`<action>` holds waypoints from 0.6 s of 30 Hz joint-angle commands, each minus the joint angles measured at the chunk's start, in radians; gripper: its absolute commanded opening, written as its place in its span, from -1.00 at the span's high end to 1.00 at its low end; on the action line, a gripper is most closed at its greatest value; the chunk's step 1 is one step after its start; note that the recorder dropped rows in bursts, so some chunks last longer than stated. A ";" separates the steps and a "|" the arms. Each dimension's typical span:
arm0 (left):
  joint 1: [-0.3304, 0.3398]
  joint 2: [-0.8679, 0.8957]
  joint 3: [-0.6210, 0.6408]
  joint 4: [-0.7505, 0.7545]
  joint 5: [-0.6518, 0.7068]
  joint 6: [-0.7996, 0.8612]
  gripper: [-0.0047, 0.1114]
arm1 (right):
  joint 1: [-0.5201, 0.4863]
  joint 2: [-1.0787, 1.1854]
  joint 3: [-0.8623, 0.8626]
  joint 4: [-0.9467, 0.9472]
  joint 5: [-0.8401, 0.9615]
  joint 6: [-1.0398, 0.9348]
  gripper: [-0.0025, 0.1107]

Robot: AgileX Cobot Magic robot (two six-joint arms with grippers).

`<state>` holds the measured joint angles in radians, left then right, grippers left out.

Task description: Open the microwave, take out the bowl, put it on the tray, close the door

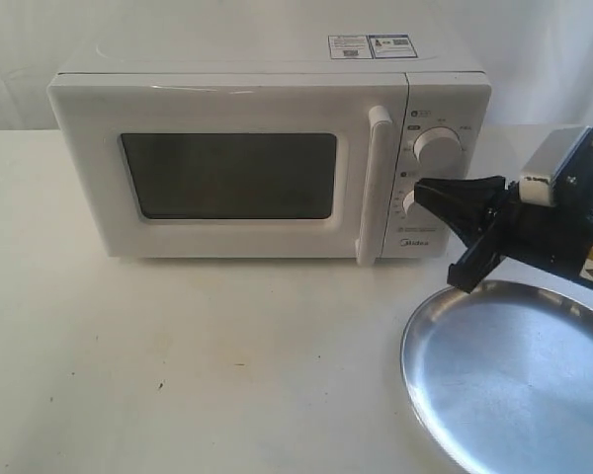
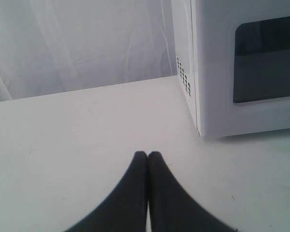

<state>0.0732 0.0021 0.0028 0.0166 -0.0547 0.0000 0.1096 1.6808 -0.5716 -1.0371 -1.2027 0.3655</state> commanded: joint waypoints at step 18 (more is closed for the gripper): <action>0.000 -0.002 -0.003 -0.008 -0.004 0.000 0.92 | 0.076 0.097 -0.219 -0.077 -0.018 0.182 0.18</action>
<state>0.0732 0.0021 0.0028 0.0166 -0.0547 0.0000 0.1789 1.7640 -0.7714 -1.1112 -1.2068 0.5169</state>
